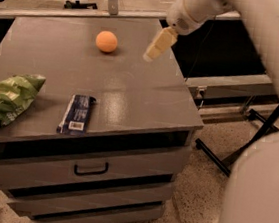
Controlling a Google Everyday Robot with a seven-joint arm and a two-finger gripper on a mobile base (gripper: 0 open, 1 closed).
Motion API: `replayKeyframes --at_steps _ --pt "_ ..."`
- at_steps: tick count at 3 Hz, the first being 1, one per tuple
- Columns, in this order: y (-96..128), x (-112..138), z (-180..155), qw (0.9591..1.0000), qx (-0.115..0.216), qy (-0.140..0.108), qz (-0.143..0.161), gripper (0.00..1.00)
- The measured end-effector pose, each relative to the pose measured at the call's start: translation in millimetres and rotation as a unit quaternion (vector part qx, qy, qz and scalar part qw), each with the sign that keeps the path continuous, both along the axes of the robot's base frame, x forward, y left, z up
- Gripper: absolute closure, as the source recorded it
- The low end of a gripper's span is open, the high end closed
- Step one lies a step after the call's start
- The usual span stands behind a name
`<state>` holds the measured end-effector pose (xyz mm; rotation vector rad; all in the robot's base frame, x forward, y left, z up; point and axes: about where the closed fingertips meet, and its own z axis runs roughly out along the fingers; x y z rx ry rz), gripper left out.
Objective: Pick orange
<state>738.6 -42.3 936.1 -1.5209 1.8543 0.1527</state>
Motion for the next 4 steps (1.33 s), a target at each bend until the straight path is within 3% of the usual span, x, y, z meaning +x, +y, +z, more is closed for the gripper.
replayKeyframes --at_steps 1,2,3,4 --pt "41.1 54.2 -26.2 0.9984 0.053 0.018 -0.011 0.0" --pt "77.7 82.4 -42.0 0.9948 0.097 0.031 -0.006 0.0" --pt "110.8 99.3 -55.9 0.9891 0.14 0.047 0.002 0.0" --pt "138.7 103.7 -62.5 0.9844 0.165 0.056 0.021 0.16"
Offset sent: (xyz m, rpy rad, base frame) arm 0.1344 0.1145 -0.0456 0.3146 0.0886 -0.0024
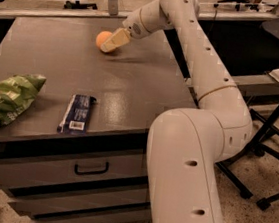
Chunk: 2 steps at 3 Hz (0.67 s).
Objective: Pick orange
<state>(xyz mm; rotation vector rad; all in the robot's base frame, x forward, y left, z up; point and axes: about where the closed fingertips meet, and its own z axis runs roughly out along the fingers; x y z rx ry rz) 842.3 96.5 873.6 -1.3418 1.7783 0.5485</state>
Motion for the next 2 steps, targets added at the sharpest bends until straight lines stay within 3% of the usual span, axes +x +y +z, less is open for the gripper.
replayKeyframes --at_steps 2 --pt "43.8 -23.2 -11.3 0.9976 -0.004 0.027 0.063 0.63"
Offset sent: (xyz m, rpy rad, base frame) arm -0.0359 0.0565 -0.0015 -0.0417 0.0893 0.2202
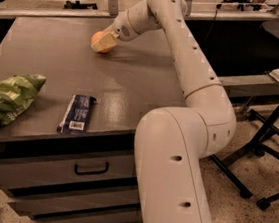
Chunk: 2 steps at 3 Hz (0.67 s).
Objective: Pick orange
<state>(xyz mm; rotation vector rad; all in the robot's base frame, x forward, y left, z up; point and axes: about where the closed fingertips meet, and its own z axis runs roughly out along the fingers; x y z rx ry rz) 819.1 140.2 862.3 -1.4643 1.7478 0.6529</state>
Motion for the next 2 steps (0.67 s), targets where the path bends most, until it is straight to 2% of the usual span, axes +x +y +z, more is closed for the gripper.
replayKeyframes --at_steps 1,2 --pt "-3.9 -18.2 23.0 0.9996 0.004 -0.006 0.029 0.86" --pt "-38.1 -42.0 74.7 0.9974 0.018 -0.044 0.055 1.0"
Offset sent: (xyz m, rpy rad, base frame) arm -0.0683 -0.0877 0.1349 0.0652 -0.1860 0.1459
